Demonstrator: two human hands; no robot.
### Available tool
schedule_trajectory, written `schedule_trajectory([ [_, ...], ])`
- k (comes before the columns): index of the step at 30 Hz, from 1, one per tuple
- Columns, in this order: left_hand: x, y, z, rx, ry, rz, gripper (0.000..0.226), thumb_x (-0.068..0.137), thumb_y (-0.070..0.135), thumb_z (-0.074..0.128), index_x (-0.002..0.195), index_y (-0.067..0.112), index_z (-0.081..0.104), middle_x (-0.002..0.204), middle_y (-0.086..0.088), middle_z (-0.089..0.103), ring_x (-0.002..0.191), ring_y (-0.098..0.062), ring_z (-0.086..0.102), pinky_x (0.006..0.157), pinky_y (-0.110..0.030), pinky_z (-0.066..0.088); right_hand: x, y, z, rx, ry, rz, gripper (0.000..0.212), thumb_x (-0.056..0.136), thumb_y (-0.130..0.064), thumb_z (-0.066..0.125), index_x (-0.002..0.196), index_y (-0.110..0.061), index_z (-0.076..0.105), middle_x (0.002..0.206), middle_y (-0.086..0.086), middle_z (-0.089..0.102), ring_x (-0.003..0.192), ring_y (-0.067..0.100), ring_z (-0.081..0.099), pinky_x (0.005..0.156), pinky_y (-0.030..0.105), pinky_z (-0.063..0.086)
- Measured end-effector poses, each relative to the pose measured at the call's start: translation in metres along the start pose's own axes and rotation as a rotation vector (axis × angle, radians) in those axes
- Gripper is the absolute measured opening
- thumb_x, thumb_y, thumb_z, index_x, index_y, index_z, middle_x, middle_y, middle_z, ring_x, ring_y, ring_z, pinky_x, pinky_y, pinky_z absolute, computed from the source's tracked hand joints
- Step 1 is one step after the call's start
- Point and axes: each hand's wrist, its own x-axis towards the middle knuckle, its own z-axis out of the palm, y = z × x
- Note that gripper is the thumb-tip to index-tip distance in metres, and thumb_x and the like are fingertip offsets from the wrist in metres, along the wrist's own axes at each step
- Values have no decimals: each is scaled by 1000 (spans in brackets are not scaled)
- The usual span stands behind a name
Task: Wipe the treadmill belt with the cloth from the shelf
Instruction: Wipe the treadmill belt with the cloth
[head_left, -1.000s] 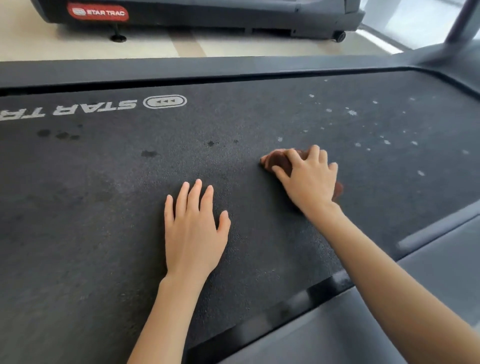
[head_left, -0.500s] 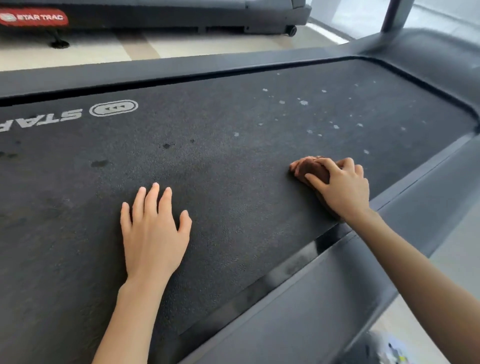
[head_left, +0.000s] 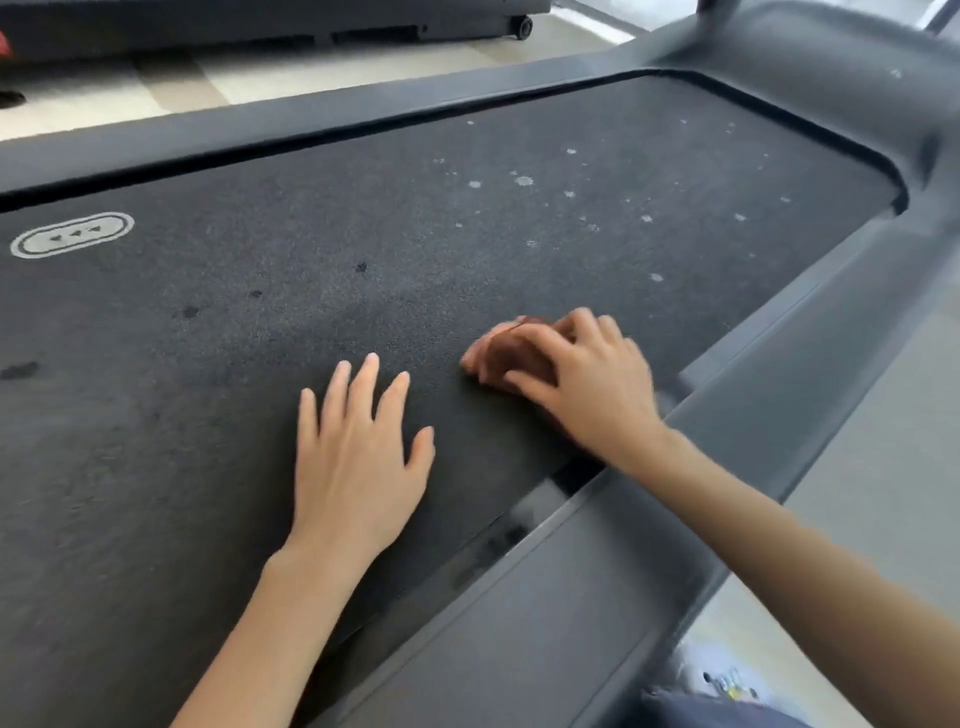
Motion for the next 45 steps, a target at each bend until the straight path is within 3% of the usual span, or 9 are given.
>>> schedule_trajectory([
  [3, 23, 17, 11, 32, -17, 40, 55, 93, 42, 39, 138, 11, 48, 148, -15, 37, 139, -34, 29, 111, -55, 19, 18, 77, -3, -55, -56, 238, 47, 87, -58, 54, 128, -35, 55, 115, 12, 50, 108, 36, 46, 86, 44, 43],
  [7, 48, 21, 20, 88, -4, 42, 68, 89, 50, 23, 136, 9, 50, 145, -17, 42, 136, -36, 34, 109, -57, 24, 53, 141, 0, -28, -105, 436, 49, 88, -57, 52, 130, -31, 54, 119, 14, 48, 116, 38, 42, 90, 47, 41],
  [16, 59, 49, 34, 72, -7, -56, 63, 91, 49, 28, 138, 12, 47, 147, -13, 40, 139, -33, 29, 112, -54, 23, 79, 106, 30, -37, 100, -101, 35, 85, -46, 62, 111, -23, 66, 101, 16, 57, 91, 38, 53, 67, 41, 37],
  [20, 60, 51, 32, 93, -22, -80, 63, 91, 50, 27, 139, 14, 46, 147, -10, 39, 140, -30, 27, 113, -52, 21, 77, 96, 26, 30, 12, -290, 47, 83, -58, 44, 111, -27, 67, 102, 10, 59, 88, 34, 54, 63, 37, 35],
  [25, 58, 53, 30, 118, -44, -103, 62, 92, 49, 27, 141, 15, 44, 149, -7, 38, 141, -28, 24, 115, -47, 17, 51, 111, 15, 130, -5, -451, 50, 82, -63, 43, 112, -30, 65, 107, 6, 59, 89, 31, 54, 64, 38, 40],
  [31, 61, 55, 29, 117, -53, -113, 60, 91, 48, 31, 139, 16, 46, 148, -6, 39, 141, -27, 25, 114, -49, 20, 91, 82, 31, 153, -4, -355, 42, 82, -61, 48, 105, -31, 66, 98, 7, 57, 87, 31, 51, 66, 37, 36],
  [37, 62, 55, 30, 98, -31, -125, 59, 88, 49, 33, 136, 18, 50, 146, -5, 42, 139, -26, 31, 113, -49, 25, 153, 38, 52, 64, -82, -249, 47, 94, -57, 42, 130, -28, 51, 130, 8, 47, 117, 30, 40, 87, 39, 35],
  [41, 82, 58, 29, 90, -32, -178, 67, 84, 54, 27, 134, 17, 52, 143, -9, 46, 137, -30, 34, 111, -52, 24, 122, 55, 42, 128, -17, -299, 37, 89, -46, 58, 116, -22, 62, 111, 12, 57, 100, 34, 52, 73, 40, 41],
  [45, 101, 69, 39, 13, -1, -231, 72, 83, 55, 22, 137, 15, 49, 146, -10, 41, 140, -30, 29, 112, -55, 20, 53, 90, 20, 96, 26, -299, 39, 87, -51, 46, 110, -25, 66, 107, 9, 60, 91, 32, 53, 67, 39, 43],
])
